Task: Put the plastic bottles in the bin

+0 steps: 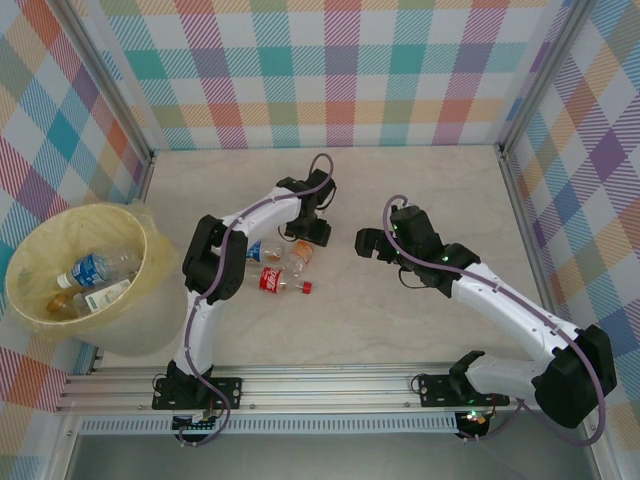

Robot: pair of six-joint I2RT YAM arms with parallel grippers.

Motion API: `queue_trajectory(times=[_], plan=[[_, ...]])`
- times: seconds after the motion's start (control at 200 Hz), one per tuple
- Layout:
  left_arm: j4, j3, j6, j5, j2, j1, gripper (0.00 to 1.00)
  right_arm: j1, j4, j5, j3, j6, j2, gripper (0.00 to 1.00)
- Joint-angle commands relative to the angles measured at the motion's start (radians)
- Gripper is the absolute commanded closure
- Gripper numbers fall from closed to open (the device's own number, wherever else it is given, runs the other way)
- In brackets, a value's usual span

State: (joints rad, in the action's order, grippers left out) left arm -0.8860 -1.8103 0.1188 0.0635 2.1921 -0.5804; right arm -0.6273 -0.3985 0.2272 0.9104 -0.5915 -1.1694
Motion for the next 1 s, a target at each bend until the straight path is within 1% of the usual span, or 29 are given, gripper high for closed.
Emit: queue_trajectory(times=[0.0, 0.25, 0.41, 0.605, 0.66, 0.9, 0.995], plan=[[0.021, -0.029, 0.023, -0.025, -0.074, -0.001, 0.41, 0.008, -0.002, 0.012, -0.008, -0.010, 0.021, 0.00], [0.072, -0.014, 0.059, -0.045, -0.200, -0.001, 0.50, 0.008, 0.012, 0.005, -0.011, -0.010, 0.019, 0.00], [0.125, 0.020, 0.066, -0.075, -0.295, 0.001, 0.51, 0.008, 0.096, -0.033, -0.050, 0.002, 0.052, 0.00], [0.186, 0.060, 0.107, -0.114, -0.409, 0.019, 0.53, 0.008, 0.185, -0.036, -0.105, 0.008, 0.117, 0.00], [0.213, 0.083, 0.126, -0.089, -0.451, 0.021, 0.54, 0.008, 0.198, -0.039, -0.116, 0.013, 0.131, 0.00], [0.294, 0.168, 0.182, 0.072, -0.651, 0.030, 0.54, 0.008, 0.294, -0.102, -0.154, 0.028, 0.155, 0.00], [0.274, 0.180, 0.216, 0.201, -0.726, 0.041, 0.55, 0.008, 0.320, -0.114, -0.156, 0.035, 0.147, 0.00]])
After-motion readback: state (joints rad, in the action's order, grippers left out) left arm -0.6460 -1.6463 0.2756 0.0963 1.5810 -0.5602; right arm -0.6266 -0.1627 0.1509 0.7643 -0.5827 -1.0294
